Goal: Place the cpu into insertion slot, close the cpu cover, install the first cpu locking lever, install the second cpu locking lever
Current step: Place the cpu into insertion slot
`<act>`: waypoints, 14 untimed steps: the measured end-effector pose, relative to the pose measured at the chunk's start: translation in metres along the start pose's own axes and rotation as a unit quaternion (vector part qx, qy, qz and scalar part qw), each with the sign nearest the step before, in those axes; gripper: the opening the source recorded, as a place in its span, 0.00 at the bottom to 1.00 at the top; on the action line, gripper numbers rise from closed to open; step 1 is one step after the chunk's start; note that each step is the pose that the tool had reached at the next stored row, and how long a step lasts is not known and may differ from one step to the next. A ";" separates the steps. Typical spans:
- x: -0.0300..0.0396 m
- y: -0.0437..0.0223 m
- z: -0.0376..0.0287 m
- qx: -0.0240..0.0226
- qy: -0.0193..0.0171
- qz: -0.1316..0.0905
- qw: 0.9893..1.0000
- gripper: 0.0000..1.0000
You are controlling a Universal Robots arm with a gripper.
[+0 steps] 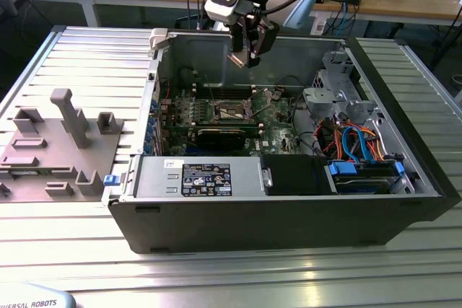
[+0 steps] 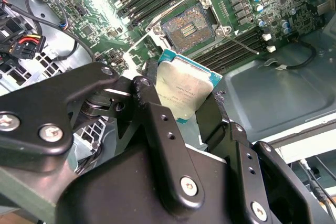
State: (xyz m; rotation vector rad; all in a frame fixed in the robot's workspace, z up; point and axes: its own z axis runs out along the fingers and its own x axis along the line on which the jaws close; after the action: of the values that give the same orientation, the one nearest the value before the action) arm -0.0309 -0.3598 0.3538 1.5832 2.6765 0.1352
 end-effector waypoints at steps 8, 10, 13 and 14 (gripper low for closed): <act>0.0000 0.0000 0.0000 0.000 0.000 0.005 1.000 0.54; 0.0000 0.0000 0.0000 0.000 0.000 0.005 1.000 0.54; 0.0000 0.0000 0.0000 0.000 -0.001 0.007 1.000 0.54; 0.0000 0.0000 0.0000 0.000 -0.001 0.008 1.000 0.54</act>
State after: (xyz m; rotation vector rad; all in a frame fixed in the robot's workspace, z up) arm -0.0309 -0.3598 0.3538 1.6037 2.6636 0.1348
